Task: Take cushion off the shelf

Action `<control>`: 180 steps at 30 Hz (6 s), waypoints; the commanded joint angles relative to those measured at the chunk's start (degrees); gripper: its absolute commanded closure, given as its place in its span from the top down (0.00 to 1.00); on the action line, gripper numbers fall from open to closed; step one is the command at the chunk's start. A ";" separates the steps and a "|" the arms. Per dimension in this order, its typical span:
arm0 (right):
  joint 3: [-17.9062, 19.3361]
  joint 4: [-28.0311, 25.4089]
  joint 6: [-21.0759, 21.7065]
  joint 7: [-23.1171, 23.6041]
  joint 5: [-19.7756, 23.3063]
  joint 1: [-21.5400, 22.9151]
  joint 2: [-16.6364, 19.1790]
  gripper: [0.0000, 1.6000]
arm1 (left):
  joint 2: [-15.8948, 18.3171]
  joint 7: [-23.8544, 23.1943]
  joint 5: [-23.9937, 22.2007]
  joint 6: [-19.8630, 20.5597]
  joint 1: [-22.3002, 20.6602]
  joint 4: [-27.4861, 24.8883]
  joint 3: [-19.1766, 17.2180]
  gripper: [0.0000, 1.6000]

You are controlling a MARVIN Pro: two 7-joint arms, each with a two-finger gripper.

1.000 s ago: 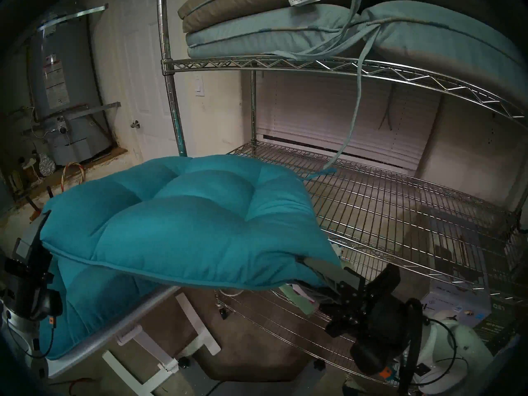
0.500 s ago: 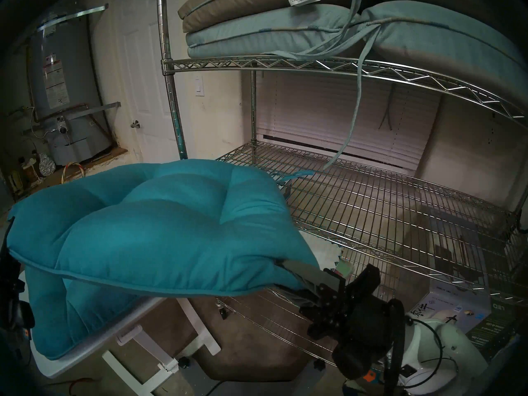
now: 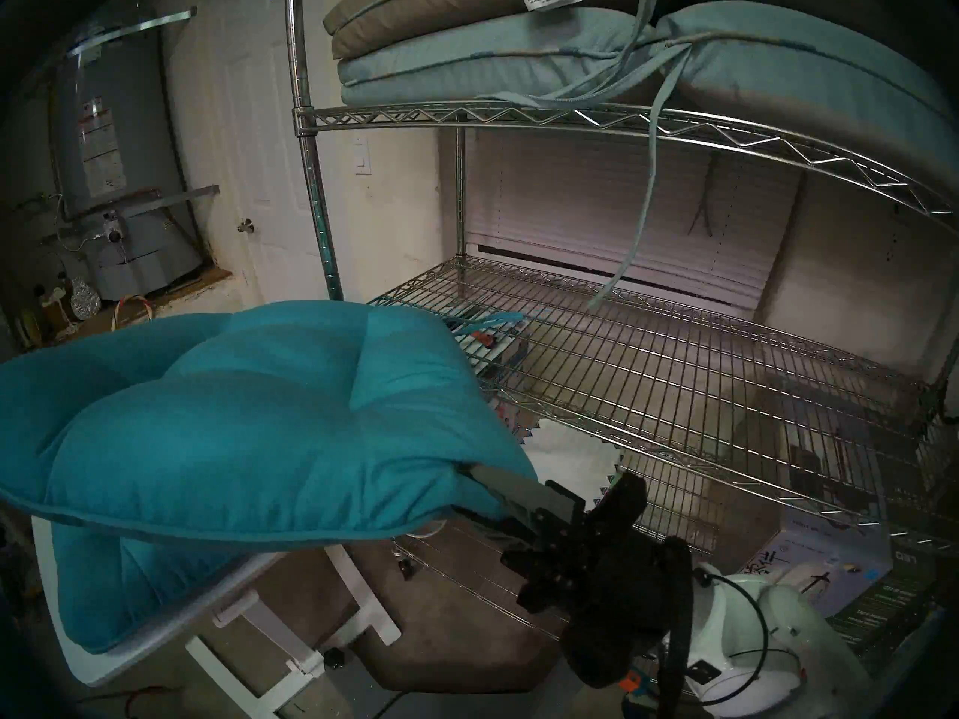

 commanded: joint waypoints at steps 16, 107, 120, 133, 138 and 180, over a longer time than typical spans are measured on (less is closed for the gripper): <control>-16.58 -0.07 7.96 7.97 -4.75 16.66 -8.01 0.00 | -7.08 4.99 -8.84 -5.05 3.02 -0.53 -9.18 0.00; -37.32 3.43 29.02 28.92 -7.60 53.69 -24.29 0.00 | 11.90 -15.44 -24.18 16.86 -4.06 -0.53 -9.97 0.00; -38.37 10.34 29.48 30.83 -7.47 60.65 -28.97 0.00 | 16.81 -15.79 -24.74 23.26 -2.89 -0.53 -9.97 0.00; -40.25 19.31 28.80 30.21 -8.56 68.23 -35.47 0.00 | 24.85 -19.18 -24.41 30.68 -4.65 3.62 -9.97 0.00; -41.65 22.41 28.78 29.27 -9.37 70.71 -37.37 0.00 | 27.10 -21.35 -24.37 32.20 -6.05 5.10 -9.97 0.00; -41.00 43.44 28.10 27.67 -12.89 87.36 -50.30 0.00 | 47.69 -31.72 -19.21 42.07 -19.40 17.13 -9.97 0.00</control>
